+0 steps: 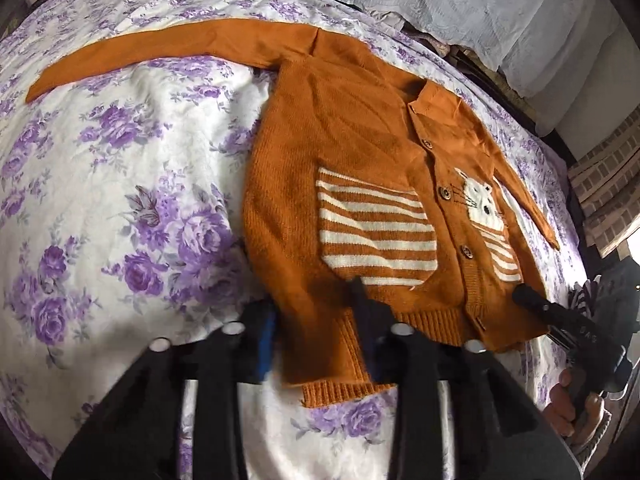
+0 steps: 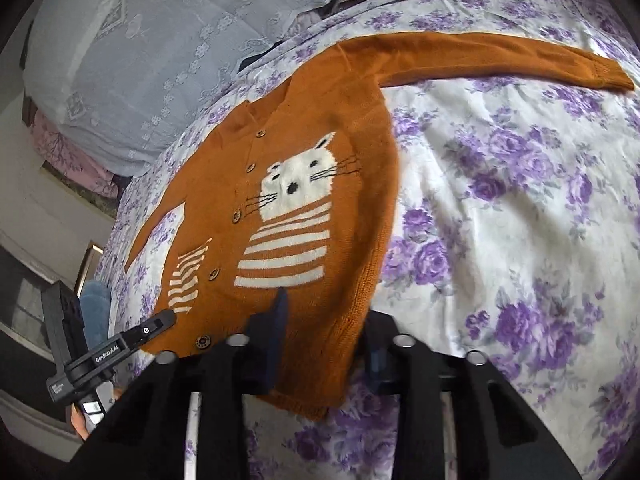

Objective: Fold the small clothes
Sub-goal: 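Move the right tool to a cardigan sleeve cuff and close on it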

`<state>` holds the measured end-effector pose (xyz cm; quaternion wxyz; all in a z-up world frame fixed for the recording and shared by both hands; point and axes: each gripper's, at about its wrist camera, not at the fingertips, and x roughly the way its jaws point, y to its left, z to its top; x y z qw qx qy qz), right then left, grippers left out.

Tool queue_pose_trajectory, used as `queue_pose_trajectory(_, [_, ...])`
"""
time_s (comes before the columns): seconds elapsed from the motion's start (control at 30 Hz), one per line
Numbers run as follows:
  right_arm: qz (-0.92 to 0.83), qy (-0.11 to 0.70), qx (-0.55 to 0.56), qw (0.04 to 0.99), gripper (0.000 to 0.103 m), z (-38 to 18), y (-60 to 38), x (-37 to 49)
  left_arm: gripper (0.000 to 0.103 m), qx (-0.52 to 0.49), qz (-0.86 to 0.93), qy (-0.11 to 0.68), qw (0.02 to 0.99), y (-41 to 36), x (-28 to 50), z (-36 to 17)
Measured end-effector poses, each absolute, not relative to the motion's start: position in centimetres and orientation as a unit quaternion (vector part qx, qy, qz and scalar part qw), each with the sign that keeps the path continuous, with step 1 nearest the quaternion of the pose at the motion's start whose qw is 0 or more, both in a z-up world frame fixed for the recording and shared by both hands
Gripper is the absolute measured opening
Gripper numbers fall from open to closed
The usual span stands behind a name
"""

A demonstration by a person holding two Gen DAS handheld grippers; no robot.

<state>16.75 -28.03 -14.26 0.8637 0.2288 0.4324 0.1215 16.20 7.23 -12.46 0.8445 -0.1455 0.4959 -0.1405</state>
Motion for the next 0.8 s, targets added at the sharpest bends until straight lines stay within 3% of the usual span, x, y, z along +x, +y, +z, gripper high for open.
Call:
queue_pose_trajectory(0.23, [0.114,0.435,0.188,0.873,0.006,-13.8,-29.4,14.3,0.004,-0.129,-0.157,0.486,0.850,7.7,13.2,-11.6])
queue_pose_trajectory(0.33, [0.116,0.441,0.174,0.873,0.011,-14.6,-29.6,13.8,0.007,-0.127,-0.149,0.501,0.843,7.7,13.6,-13.0])
queue_pose_trajectory(0.4, [0.102,0.429,0.176,0.880,0.034,-13.0,-30.6,13.1,0.016,-0.130,-0.146,0.498,0.845,8.3,13.5,-11.9])
queue_pose_trajectory(0.43, [0.082,0.402,0.173,0.895,0.036,-11.8,-31.4,12.5,0.020,-0.130,-0.141,0.487,0.852,8.8,13.3,-11.0])
queue_pose_trajectory(0.5, [0.061,0.369,0.147,0.916,0.036,-9.6,-31.9,12.4,0.044,-0.109,-0.108,0.448,0.881,9.7,12.9,-8.5])
queue_pose_trajectory(0.53, [0.070,0.365,0.140,0.918,0.036,-8.9,-31.9,13.0,0.048,-0.099,-0.098,0.433,0.890,9.8,13.1,-7.6])
queue_pose_trajectory(0.67, [0.117,0.374,0.134,0.910,0.035,-8.5,-29.3,16.9,0.056,-0.076,-0.129,0.427,0.892,7.4,16.5,-5.9])
queue_pose_trajectory(0.8, [0.110,0.444,0.133,0.879,0.031,-12.8,-28.2,20.7,0.060,-0.018,-0.117,0.503,0.856,3.9,20.6,-11.2])
